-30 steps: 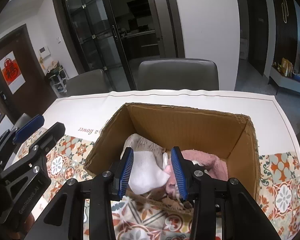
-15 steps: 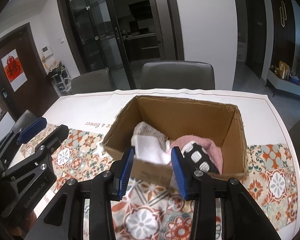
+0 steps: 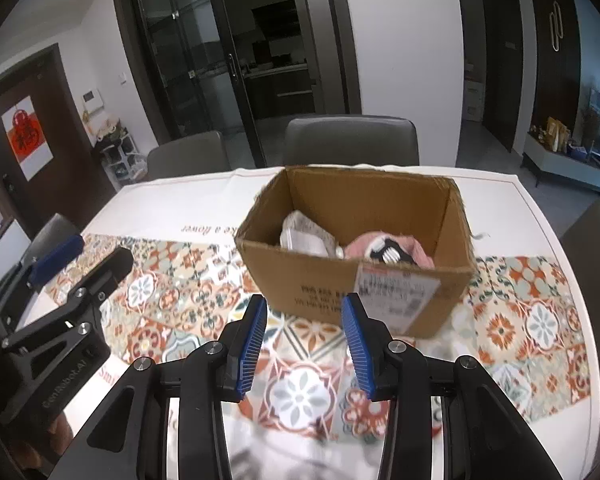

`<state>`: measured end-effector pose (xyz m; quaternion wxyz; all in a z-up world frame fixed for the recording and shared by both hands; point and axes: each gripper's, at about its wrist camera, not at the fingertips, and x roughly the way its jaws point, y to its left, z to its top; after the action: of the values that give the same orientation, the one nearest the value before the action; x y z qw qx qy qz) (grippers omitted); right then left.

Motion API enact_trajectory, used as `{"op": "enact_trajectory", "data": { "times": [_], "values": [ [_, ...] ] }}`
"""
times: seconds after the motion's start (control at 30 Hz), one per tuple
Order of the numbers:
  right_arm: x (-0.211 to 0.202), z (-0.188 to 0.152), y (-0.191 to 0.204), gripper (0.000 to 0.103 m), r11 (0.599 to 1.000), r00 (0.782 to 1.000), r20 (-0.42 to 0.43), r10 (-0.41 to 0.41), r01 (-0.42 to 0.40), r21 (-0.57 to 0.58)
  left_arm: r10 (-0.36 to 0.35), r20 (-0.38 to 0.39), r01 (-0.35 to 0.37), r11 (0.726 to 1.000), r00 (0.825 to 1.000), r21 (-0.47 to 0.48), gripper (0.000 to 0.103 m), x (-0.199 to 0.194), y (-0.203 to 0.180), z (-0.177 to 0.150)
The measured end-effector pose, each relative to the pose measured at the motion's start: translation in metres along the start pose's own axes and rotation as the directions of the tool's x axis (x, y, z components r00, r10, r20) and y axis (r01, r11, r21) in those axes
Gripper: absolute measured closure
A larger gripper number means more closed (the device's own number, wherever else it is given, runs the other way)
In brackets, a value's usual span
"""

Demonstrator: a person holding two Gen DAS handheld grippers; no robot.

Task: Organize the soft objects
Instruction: 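Withdraw both tools from the box toward the pink hair tie on the table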

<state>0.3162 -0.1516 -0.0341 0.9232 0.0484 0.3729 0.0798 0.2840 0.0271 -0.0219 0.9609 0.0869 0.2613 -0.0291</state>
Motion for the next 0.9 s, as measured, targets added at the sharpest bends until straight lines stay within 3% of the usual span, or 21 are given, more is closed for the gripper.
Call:
{"op": "enact_trajectory", "data": {
  "times": [0.3,0.5,0.9],
  "values": [
    [-0.017,-0.033,0.008,0.062,1.000,0.999,-0.054,0.001,-0.001,0.001,-0.012,-0.046,0.012,1.000,0.999,0.010,0.025,-0.018,0.001,-0.028],
    [-0.018,-0.055,0.014,0.054,1.000,0.995,-0.104,-0.008,0.009,0.007,0.000,-0.107,0.001,1.000,0.994,0.009,0.022,-0.024,0.004,-0.050],
    [-0.005,-0.103,0.028,0.054,1.000,0.962,-0.272,0.006,-0.007,-0.004,0.008,-0.240,-0.002,1.000,0.971,0.026,0.021,-0.030,0.011,-0.096]
  ]
}}
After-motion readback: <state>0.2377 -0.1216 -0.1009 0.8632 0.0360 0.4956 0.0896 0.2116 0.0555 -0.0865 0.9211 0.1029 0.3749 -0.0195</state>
